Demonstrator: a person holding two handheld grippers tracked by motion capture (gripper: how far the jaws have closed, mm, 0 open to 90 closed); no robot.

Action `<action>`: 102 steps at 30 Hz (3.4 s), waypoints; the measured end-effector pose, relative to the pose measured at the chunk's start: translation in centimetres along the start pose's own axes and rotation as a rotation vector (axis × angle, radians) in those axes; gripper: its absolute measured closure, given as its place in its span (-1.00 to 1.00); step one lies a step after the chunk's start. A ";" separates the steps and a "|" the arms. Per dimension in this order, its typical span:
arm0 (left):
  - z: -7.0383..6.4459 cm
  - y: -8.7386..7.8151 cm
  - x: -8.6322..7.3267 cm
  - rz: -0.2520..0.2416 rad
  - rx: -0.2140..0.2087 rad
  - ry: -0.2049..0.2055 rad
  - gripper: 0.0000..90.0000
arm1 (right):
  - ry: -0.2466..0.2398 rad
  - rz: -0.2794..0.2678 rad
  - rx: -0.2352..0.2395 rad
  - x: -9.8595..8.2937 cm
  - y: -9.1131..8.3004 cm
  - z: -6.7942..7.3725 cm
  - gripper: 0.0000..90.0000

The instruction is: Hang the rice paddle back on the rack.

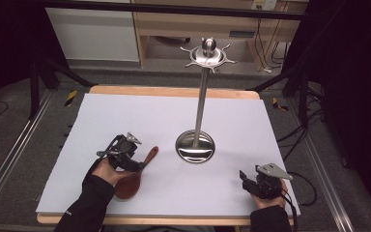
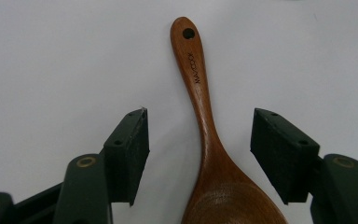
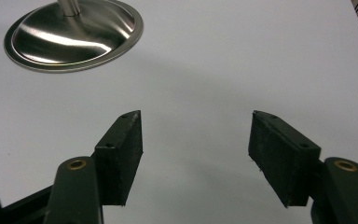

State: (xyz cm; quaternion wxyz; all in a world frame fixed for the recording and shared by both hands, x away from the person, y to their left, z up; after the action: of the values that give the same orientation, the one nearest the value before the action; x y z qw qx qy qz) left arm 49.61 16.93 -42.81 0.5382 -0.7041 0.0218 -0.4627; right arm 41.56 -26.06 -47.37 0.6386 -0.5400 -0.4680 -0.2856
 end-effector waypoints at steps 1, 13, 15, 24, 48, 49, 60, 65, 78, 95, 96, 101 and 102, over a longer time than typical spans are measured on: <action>0.0 0.1 0.0 0.000 -0.002 -0.004 -0.15 | 0.001 0.001 0.000 0.0 0.0 0.0 -0.21; -0.2 1.5 0.1 0.059 -0.023 -0.009 0.09 | -0.001 0.003 0.003 -0.1 0.0 0.0 -0.19; -0.3 1.7 0.0 0.064 -0.023 -0.012 0.11 | 0.000 0.003 0.005 -0.1 0.1 0.0 -0.18; -0.2 2.4 0.0 0.080 -0.019 -0.015 0.23 | 0.010 0.005 0.010 -0.1 0.1 0.0 -0.17; -0.5 4.0 0.3 0.147 -0.012 -0.031 0.59 | 0.012 0.010 0.014 -0.1 0.2 -0.1 -0.15; -0.5 4.0 0.3 0.149 -0.011 -0.032 0.59 | 0.012 0.009 0.014 -0.1 0.2 -0.1 -0.15; -0.4 4.2 0.5 0.171 -0.009 -0.060 0.62 | 0.015 0.012 0.016 -0.1 0.2 -0.1 -0.14; -0.3 4.2 0.5 0.170 -0.009 -0.074 0.66 | 0.014 0.015 0.017 -0.1 0.2 0.0 -0.14; 0.0 4.2 0.6 0.183 -0.029 -0.064 0.72 | 0.014 0.014 0.019 -0.1 0.2 -0.1 -0.12; 0.0 4.2 0.5 0.170 -0.035 -0.035 0.73 | 0.013 0.021 0.029 -0.1 0.3 0.0 -0.11; 0.0 4.2 0.5 0.172 -0.037 -0.036 0.73 | 0.013 0.021 0.030 -0.1 0.3 0.0 -0.10; 0.1 4.2 0.6 0.179 -0.040 -0.020 0.73 | 0.014 0.018 0.031 -0.1 0.2 -0.1 -0.08; 0.1 4.2 0.6 0.179 -0.040 -0.020 0.73 | 0.014 0.018 0.031 -0.1 0.2 -0.1 -0.08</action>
State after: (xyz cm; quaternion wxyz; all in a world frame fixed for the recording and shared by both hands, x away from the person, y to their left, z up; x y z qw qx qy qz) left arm 51.96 14.89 -45.67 0.5633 -0.7146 0.0884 -0.4053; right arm 41.75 -26.07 -47.57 0.6527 -0.5321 -0.4630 -0.2765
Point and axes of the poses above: each handheld gripper's, and its own axes: y roughly forward along the jaws, x roughly out of its top, z roughly to its left, the point moved 1 cm from there along y, roughly forward along the jaws, and after that the axes turned 9 degrees about -z, right-handed, at the moved point
